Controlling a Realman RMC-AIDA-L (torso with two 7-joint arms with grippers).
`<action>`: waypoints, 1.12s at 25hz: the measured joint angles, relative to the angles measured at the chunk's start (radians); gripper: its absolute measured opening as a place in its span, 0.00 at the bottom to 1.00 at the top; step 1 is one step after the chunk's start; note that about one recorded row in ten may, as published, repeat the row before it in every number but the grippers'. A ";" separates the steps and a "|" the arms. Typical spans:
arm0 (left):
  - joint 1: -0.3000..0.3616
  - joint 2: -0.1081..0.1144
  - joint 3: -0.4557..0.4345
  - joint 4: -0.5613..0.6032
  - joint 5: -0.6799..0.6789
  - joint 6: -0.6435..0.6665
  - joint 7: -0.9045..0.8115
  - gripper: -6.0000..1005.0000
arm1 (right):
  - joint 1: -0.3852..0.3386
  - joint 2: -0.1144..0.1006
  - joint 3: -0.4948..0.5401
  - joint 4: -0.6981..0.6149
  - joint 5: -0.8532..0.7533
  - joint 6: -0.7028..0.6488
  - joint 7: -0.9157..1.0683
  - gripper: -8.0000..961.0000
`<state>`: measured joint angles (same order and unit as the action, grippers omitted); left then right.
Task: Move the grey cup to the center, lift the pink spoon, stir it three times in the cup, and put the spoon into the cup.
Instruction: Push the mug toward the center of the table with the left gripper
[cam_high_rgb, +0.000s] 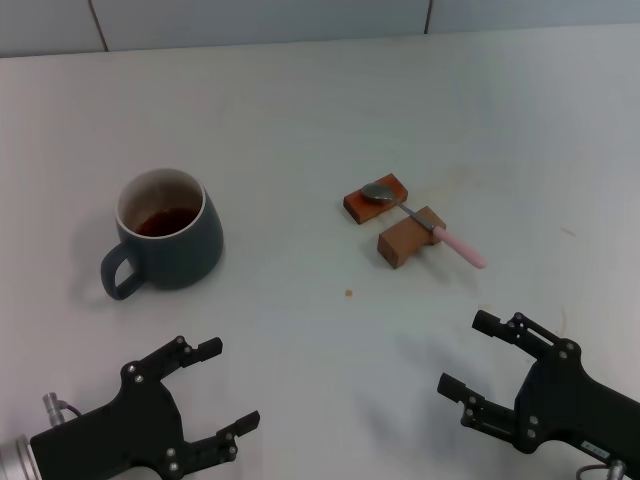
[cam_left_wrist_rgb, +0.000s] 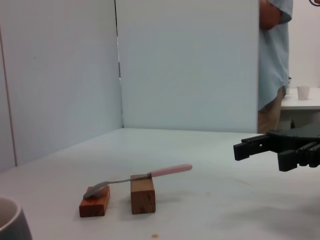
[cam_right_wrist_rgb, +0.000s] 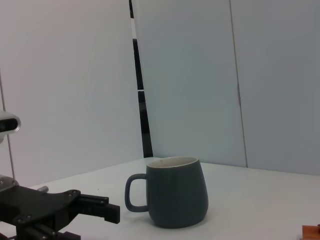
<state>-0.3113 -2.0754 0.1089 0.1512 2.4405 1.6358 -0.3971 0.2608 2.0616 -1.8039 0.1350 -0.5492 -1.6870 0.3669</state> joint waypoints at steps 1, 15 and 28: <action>-0.001 0.000 0.000 -0.001 0.000 0.000 0.000 0.84 | 0.000 0.000 0.000 0.000 0.000 0.000 0.000 0.84; 0.059 0.009 -0.243 -0.002 -0.128 0.178 0.018 0.84 | 0.000 0.000 0.000 0.000 0.000 0.002 0.001 0.84; -0.005 0.006 -0.626 -0.020 -0.284 -0.044 0.683 0.51 | 0.001 0.000 0.000 -0.001 0.000 0.005 0.001 0.84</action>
<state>-0.3168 -2.0692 -0.5174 0.1313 2.1563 1.5914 0.2861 0.2619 2.0616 -1.8039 0.1343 -0.5492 -1.6825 0.3682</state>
